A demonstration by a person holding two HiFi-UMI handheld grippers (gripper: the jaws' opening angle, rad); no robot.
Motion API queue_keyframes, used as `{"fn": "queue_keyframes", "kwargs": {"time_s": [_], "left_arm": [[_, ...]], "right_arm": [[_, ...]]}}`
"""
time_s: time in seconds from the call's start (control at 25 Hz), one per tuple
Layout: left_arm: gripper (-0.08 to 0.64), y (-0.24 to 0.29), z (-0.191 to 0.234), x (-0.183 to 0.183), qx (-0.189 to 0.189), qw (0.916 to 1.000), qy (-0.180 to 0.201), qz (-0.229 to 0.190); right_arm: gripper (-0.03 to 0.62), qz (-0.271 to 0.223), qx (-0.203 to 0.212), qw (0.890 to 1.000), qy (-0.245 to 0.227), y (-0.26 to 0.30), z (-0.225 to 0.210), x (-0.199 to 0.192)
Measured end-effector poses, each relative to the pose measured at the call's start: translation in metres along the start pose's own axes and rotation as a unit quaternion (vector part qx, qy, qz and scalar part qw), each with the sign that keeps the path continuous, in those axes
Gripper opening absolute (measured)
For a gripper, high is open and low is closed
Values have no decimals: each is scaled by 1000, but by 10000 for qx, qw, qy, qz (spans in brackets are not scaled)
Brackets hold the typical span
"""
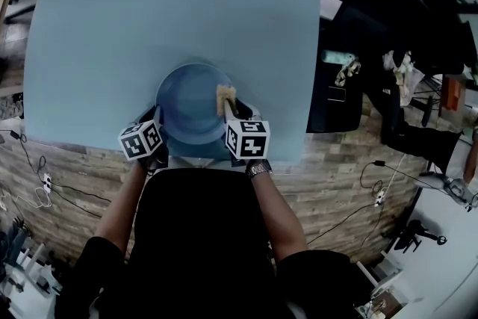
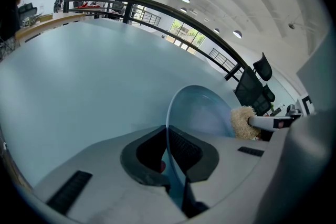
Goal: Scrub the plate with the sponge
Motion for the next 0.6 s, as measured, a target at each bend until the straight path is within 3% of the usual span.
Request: {"fn": "queue_keyframes", "kwargs": {"time_s": [0.6], "left_arm": [[11, 0, -4, 2, 52, 10000, -41, -22]], "right_arm": [[72, 204, 852, 9958, -246, 20, 68, -6]]}}
Point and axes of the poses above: the fingertips, and each gripper's own axes: y forward along the fingers, z to its left, x out of its top, the point moved 7 cm from there along -y, backward along the fingers, and after that the axes turned 4 degrees about -y, right-handed, at the moved point
